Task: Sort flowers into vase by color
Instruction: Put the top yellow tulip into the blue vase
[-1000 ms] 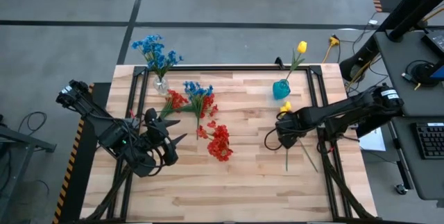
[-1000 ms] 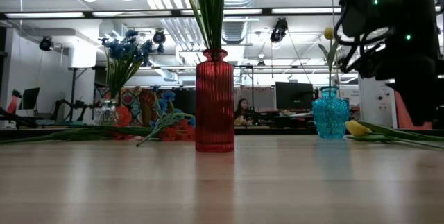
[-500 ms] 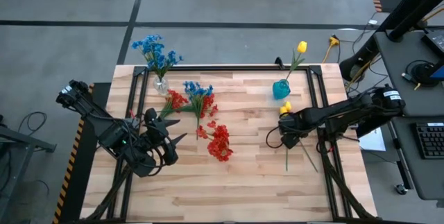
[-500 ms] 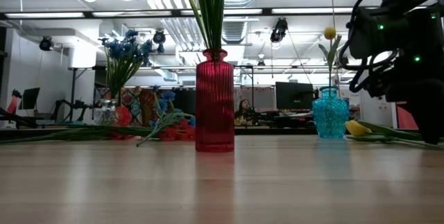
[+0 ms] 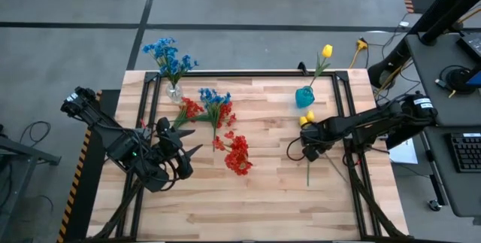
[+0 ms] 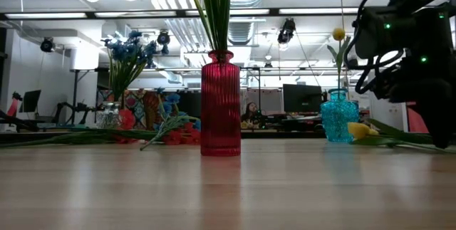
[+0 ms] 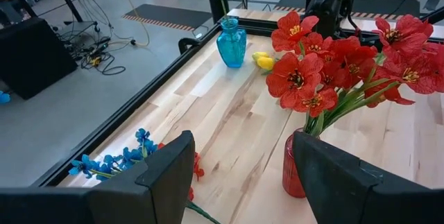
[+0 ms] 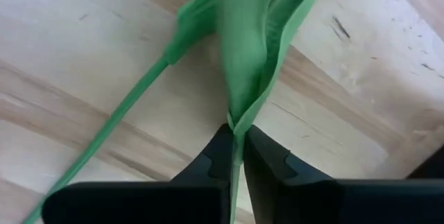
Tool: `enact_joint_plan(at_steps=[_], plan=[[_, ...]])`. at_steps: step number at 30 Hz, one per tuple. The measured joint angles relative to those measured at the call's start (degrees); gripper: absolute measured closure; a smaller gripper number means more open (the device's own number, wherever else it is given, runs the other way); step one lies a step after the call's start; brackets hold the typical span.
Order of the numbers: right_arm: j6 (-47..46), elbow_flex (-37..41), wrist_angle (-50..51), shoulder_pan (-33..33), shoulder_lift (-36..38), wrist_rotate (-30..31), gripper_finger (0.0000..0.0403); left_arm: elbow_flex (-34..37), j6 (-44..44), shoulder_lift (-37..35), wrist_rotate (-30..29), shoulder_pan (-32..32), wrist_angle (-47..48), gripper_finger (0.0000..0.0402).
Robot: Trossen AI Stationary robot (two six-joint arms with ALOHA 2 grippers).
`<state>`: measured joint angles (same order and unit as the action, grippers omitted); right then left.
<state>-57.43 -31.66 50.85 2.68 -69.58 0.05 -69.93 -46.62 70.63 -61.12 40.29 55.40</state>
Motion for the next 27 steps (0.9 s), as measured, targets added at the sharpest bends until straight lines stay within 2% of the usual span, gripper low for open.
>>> enact_joint_plan(at_steps=[7, 14, 18, 24, 27], plan=[[-0.27, -4.01, 4.78, 0.02, 0.49, 0.47, 0.0385, 0.00, 0.01, 0.00, 0.00, 0.00, 0.02, 0.0177], [0.51, -13.73, 18.49, 0.02, 1.18, 3.52, 0.0385, 0.00, 0.00, 0.01, 0.02, 0.00, 0.00, 0.0177], [2.10, -19.52, 21.90, 0.02, 2.00, 5.78, 0.0385, 0.00, 0.01, 0.02, 0.02, 0.00, 0.02, 0.0177], [6.75, -28.08, 21.79, 0.04, 3.87, 13.94, 0.0385, 0.00, 0.01, 0.02, 0.04, 0.00, 0.22, 0.0177], [11.39, -31.62, 17.57, 0.04, 5.10, 18.81, 0.0385, 0.00, 0.01, 0.02, 0.03, 0.00, 0.37, 0.0177]])
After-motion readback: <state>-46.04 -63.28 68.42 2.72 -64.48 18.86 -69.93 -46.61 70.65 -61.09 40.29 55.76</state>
